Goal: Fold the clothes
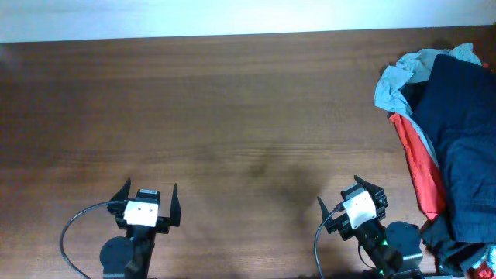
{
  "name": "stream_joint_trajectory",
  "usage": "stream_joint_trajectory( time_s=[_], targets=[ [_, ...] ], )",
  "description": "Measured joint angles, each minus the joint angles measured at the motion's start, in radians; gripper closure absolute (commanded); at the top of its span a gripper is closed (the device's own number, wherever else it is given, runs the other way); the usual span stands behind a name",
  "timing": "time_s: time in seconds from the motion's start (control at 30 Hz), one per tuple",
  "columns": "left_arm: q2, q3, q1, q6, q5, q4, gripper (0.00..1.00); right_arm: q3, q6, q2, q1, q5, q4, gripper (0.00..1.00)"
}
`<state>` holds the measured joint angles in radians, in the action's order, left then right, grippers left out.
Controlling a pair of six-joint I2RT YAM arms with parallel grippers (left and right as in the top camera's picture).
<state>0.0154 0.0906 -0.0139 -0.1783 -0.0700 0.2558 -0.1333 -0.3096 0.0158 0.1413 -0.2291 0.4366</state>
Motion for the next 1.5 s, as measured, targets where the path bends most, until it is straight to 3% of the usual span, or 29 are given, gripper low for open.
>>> stream_joint_trajectory(
  time_s=[1.5],
  targets=[
    [0.0,0.0,0.0,0.0,0.0,-0.01,0.01,0.0,0.0,0.0,0.0,0.004,-0.003,0.02]
  ],
)
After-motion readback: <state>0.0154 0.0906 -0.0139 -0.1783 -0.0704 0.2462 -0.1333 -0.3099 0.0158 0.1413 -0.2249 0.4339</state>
